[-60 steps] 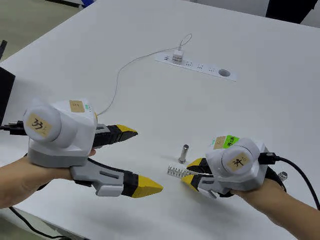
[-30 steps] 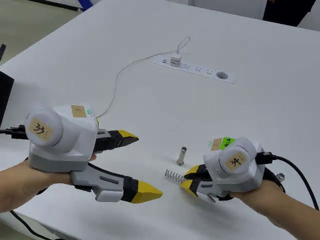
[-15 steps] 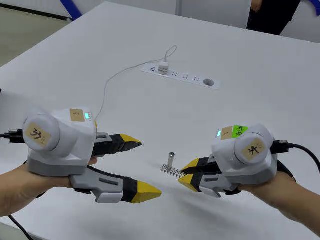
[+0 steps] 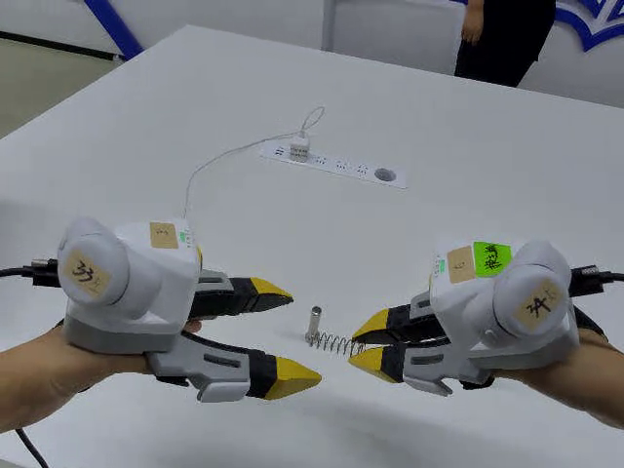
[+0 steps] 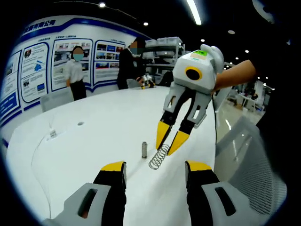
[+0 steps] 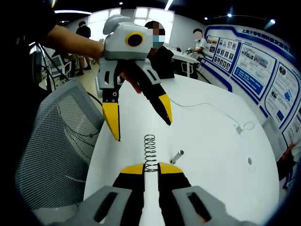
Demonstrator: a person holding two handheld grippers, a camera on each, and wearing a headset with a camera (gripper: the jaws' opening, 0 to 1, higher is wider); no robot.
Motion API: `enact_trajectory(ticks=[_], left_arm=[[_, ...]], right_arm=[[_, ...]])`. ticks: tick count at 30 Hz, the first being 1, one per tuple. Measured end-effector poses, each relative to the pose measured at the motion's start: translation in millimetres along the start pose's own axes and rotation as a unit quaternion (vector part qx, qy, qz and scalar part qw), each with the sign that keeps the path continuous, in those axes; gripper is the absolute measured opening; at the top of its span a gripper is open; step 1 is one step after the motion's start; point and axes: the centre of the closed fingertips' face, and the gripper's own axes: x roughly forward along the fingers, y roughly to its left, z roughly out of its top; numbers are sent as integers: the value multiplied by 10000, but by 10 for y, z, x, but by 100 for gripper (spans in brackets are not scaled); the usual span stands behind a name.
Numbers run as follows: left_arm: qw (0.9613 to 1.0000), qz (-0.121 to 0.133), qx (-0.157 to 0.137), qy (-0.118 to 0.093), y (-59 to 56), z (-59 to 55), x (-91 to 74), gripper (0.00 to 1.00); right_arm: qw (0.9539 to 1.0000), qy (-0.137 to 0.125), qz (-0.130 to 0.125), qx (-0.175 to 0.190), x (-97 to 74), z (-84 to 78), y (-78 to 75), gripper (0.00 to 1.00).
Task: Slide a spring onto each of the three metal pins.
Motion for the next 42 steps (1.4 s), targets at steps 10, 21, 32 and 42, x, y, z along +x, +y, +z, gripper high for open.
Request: enact_trajectory(ticks=[10,21,32,42], left_arm=[[9995,-251,178,15,-149,16,49,41],[9989,-406,216,-11,-228,35,49,25],[9980,-539,312,59,-280,23,53,13],[9958,-560,719,32,-300,61,24,10]], right_arm=[[9997,-37,18,-240,-93,56,101,10],[9989,-93,108,-456,-146,133,171,10],[9981,-73,215,-569,-142,157,235,10],[9972,-119,219,-698,-164,194,215,11]])
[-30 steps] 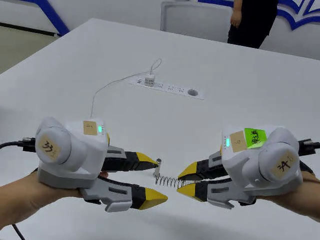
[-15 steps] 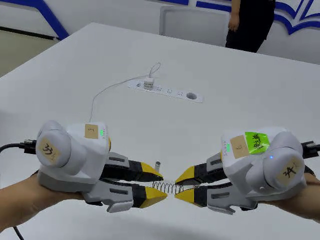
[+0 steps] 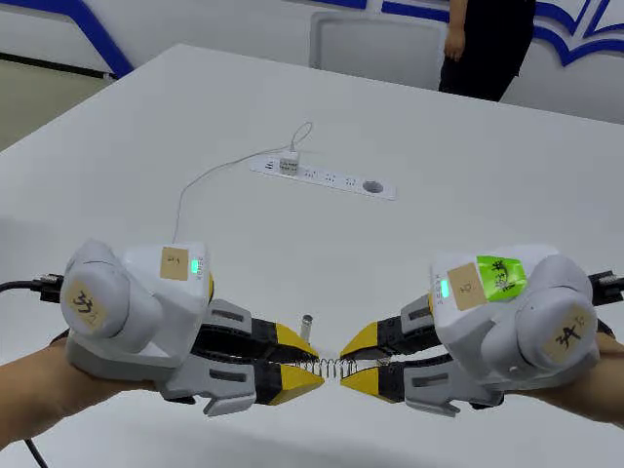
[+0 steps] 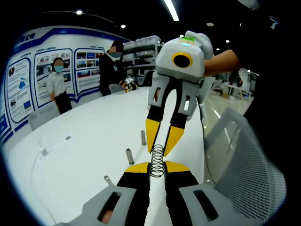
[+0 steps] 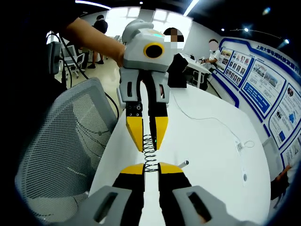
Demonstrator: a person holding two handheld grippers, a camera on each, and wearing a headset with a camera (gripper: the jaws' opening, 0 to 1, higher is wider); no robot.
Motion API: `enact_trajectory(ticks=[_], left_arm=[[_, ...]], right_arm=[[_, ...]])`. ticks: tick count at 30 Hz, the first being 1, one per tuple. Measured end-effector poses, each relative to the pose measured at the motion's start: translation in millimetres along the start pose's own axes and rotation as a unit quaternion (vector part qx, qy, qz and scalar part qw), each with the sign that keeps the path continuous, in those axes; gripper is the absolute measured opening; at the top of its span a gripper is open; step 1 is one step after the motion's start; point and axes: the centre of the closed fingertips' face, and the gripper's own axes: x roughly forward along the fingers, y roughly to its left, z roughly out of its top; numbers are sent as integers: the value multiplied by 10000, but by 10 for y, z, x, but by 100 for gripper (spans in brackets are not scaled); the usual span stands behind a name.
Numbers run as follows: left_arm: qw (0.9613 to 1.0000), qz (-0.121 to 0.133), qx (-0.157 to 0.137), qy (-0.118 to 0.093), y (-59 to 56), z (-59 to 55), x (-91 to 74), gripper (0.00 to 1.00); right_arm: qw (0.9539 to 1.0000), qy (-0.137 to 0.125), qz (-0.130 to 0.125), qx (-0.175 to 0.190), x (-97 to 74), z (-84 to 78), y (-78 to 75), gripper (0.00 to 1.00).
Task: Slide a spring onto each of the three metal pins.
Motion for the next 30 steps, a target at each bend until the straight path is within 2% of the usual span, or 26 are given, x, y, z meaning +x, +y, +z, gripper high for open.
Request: enact_trajectory(ticks=[5,9,15,21,30], left_arm=[[9999,-45,95,44,-1,15,1,10],[9998,-80,162,57,-11,26,0,10],[9996,-127,233,80,-22,43,-4,10],[9996,-107,241,61,-10,45,-17,10],[9991,-75,363,199,-8,12,-27,10]], right_arm=[[10000,-29,-7,-40,-9,-5,-13,11],[9995,-192,48,229,-25,17,-20,13],[9997,-74,84,195,-4,-49,-9,14],[9982,-239,145,539,-39,-7,-17,11],[9957,-565,213,696,-105,147,-20,10]])
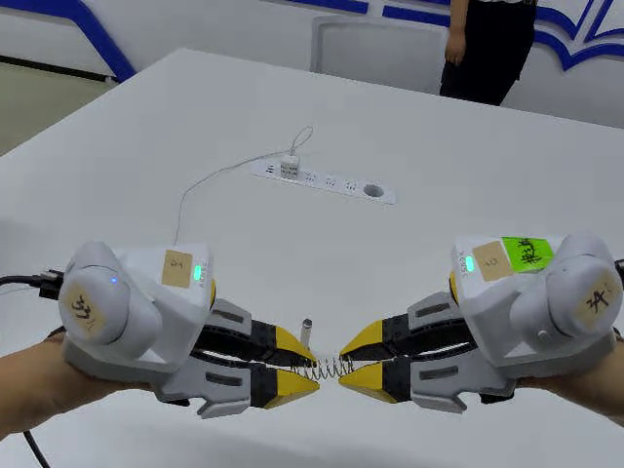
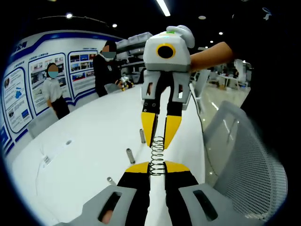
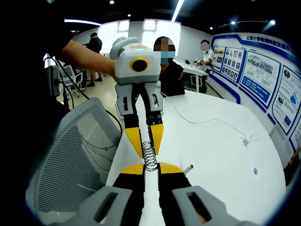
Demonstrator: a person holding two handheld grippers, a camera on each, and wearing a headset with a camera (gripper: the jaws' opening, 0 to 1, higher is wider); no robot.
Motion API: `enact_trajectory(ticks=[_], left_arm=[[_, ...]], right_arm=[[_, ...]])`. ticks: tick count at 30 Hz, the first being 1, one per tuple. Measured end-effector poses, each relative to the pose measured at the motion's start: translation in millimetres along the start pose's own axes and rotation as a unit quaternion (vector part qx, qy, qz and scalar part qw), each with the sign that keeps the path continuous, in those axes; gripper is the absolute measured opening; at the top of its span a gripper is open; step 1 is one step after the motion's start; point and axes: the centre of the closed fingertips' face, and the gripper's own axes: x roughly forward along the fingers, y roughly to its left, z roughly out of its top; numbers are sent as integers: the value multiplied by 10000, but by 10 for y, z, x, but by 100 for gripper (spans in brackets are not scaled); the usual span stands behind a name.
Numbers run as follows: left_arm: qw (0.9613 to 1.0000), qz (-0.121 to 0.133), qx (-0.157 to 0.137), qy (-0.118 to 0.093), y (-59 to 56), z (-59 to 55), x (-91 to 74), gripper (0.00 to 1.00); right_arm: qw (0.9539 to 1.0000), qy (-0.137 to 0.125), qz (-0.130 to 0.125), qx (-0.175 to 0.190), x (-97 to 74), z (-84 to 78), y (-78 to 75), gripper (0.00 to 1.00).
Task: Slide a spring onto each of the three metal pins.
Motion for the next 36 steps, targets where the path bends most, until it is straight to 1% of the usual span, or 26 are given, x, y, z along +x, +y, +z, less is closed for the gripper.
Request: enact_trajectory(ticks=[3,6,10,14,21,23,26,29,30,31,32,33,36], left_arm=[[10000,9,27,38,5,-3,-6,10],[10000,2,43,81,5,-22,-3,10],[9999,11,53,125,6,-44,12,10],[9999,35,42,99,16,-37,20,10],[9999,60,1,97,35,-49,26,10],[9999,60,-101,26,36,-34,23,10],[9999,69,-148,-41,43,-7,21,10],[9998,74,-159,-5,56,-20,26,10],[9998,75,-188,1,65,-26,26,10],[9996,52,-275,-9,69,-33,25,10],[9991,16,-424,-47,61,-31,25,11],[9988,37,-478,-80,80,-30,14,11],[9989,93,-446,-110,96,-33,-3,11]], right_arm=[[9999,-141,43,38,-13,75,15,10],[9989,-422,90,172,-11,205,30,11],[9985,-486,114,220,24,266,31,11],[9968,-691,131,381,48,356,24,11],[9960,-737,75,501,97,386,-1,11],[9954,-786,58,544,98,404,-8,11],[9942,-867,40,638,95,434,-27,10],[9947,-819,15,616,105,423,-39,10],[9948,-810,6,612,108,419,-46,10],[9947,-810,7,626,113,418,-49,10],[9947,-814,2,625,115,419,-53,10],[9946,-821,-6,629,117,425,-57,10],[9946,-821,-40,640,122,431,-86,10]])
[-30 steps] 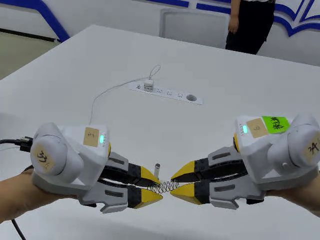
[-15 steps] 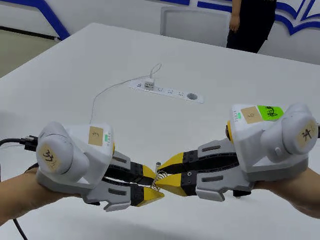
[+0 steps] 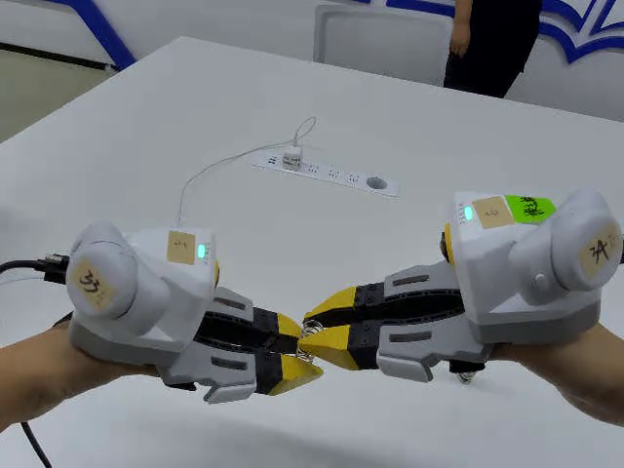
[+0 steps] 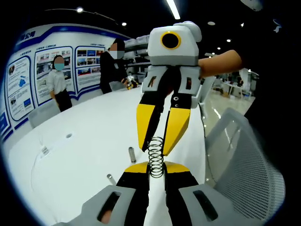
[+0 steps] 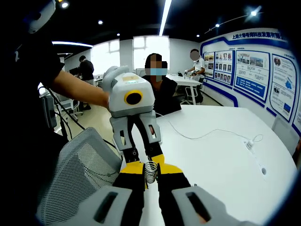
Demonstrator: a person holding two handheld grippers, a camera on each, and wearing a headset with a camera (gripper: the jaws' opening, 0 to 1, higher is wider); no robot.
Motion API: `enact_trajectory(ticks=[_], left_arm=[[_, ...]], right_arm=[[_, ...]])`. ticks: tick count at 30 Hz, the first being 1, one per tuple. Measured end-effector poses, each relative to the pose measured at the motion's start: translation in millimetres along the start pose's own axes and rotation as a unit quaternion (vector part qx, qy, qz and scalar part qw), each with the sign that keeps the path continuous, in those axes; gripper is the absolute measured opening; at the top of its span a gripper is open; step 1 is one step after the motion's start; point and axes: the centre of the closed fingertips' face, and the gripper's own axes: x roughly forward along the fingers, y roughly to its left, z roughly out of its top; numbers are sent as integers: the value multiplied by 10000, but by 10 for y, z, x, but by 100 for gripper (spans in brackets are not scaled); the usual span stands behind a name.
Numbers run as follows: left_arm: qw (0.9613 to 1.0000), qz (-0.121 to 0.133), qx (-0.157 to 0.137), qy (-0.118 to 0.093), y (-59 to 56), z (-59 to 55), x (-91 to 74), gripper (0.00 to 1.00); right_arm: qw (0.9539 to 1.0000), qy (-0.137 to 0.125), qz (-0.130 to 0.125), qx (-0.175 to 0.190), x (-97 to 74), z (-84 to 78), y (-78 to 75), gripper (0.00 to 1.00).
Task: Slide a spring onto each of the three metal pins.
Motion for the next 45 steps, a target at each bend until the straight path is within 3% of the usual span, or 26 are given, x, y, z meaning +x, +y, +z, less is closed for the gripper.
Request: enact_trajectory(ticks=[4,19,24,30,37,45], left_arm=[[10000,57,-29,-46,30,-8,-28,12],[9989,310,-346,-107,137,-91,-156,33],[9982,366,-449,-144,166,-114,-176,40],[9974,469,-541,-112,219,-180,-199,47],[9961,567,-668,-112,287,-237,-212,54],[9941,689,-828,-90,355,-306,-212,67]], right_arm=[[10000,52,-48,-58,17,-3,-39,10],[9995,74,-290,-25,46,-8,-235,10],[9984,83,-568,1,41,-45,-421,10],[9952,31,-933,283,22,-100,-740,10],[9915,97,-1249,357,119,-204,-932,10],[9895,247,-1308,563,308,-411,-1045,10]])
